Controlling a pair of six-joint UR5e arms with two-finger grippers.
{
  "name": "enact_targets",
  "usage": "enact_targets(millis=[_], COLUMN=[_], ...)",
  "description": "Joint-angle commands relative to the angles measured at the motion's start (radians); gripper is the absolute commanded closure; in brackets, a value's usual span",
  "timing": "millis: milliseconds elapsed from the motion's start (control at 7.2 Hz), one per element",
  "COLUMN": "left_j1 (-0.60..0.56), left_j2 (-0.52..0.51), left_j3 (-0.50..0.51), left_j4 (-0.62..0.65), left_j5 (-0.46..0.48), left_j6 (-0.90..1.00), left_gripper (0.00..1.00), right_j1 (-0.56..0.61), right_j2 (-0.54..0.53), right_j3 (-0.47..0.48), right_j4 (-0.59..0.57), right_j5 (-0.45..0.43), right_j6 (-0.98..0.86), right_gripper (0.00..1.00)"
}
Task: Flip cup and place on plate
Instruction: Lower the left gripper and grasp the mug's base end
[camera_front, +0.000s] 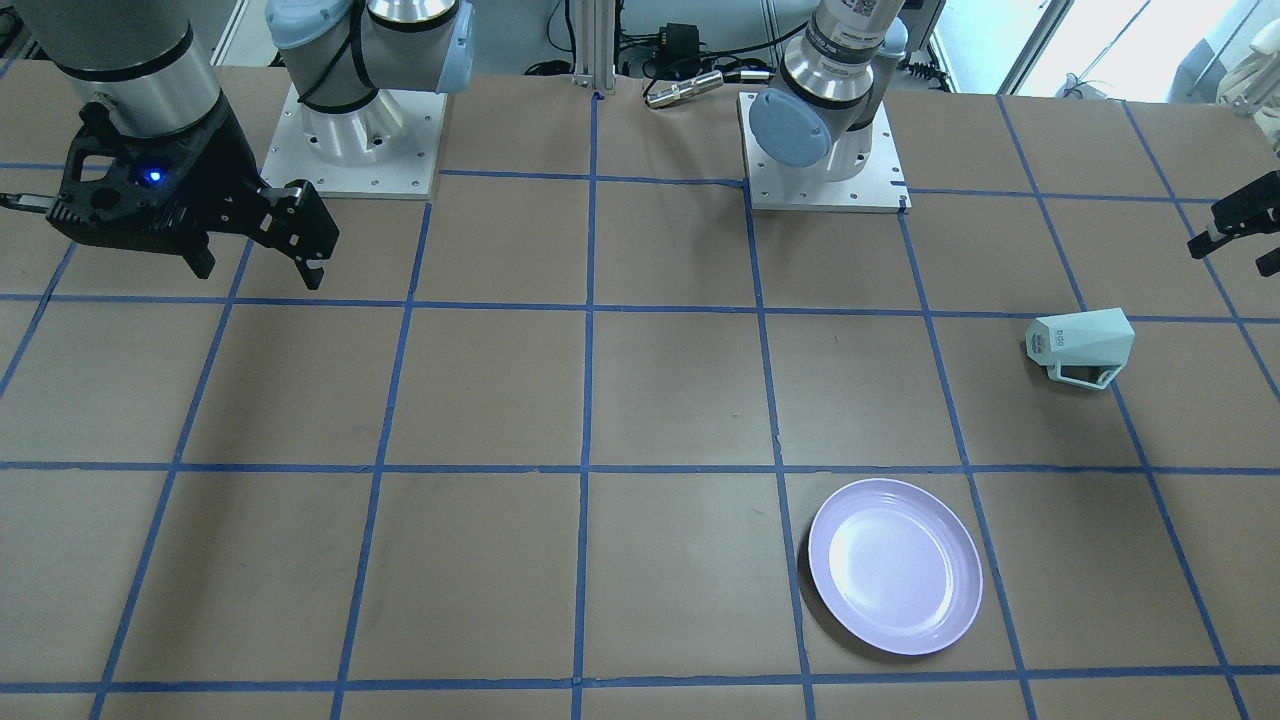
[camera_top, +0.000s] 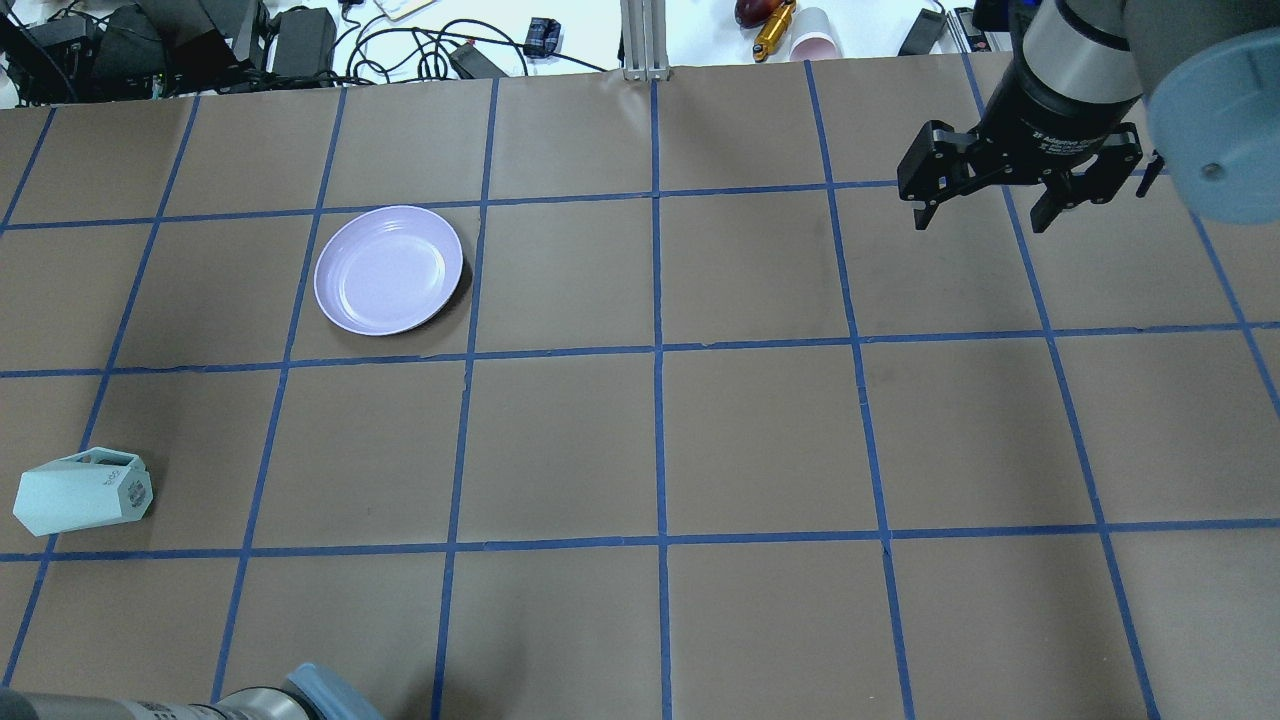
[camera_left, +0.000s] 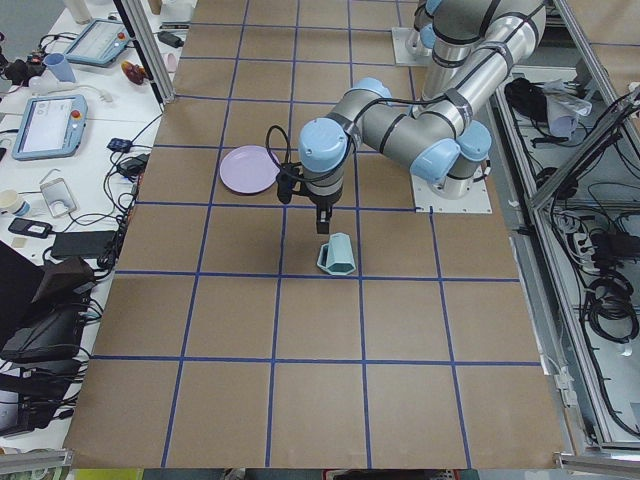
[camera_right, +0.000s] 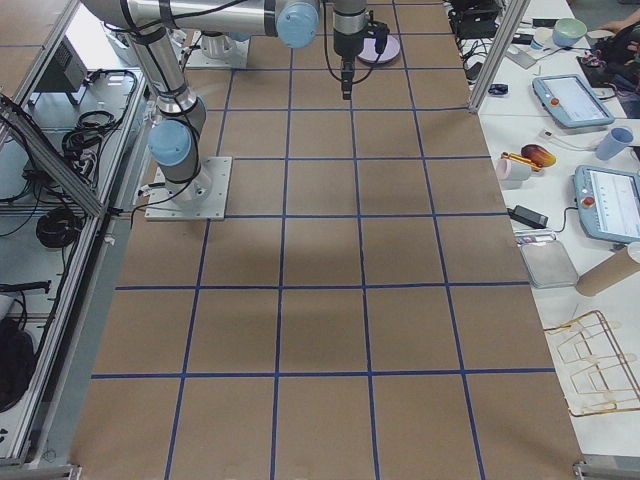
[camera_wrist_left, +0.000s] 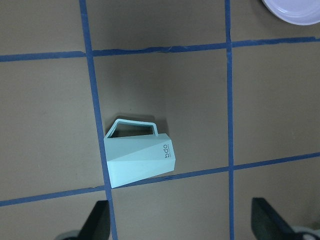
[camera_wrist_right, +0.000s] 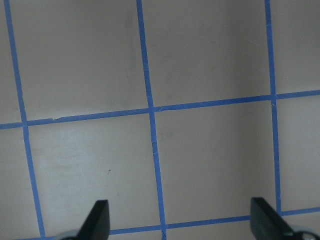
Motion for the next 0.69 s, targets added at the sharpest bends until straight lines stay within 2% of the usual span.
enact_targets(millis=[0,556], left_j1=[0.104,0.218], left_j2=[-0.062,-0.2], left_j3=[-0.002,-0.008], left_j4=[-0.009,-0.021], left_j5=[-0.121,-0.197], left_j6=[0.013,0.051], left_gripper=[0.0,0.0], right_j1=[0.0,0.0], right_j2=[0.0,0.0], right_j3=[0.0,0.0], right_j4=[0.0,0.0], right_j5=[0.0,0.0], right_j6=[0.0,0.0], right_gripper=[0.0,0.0])
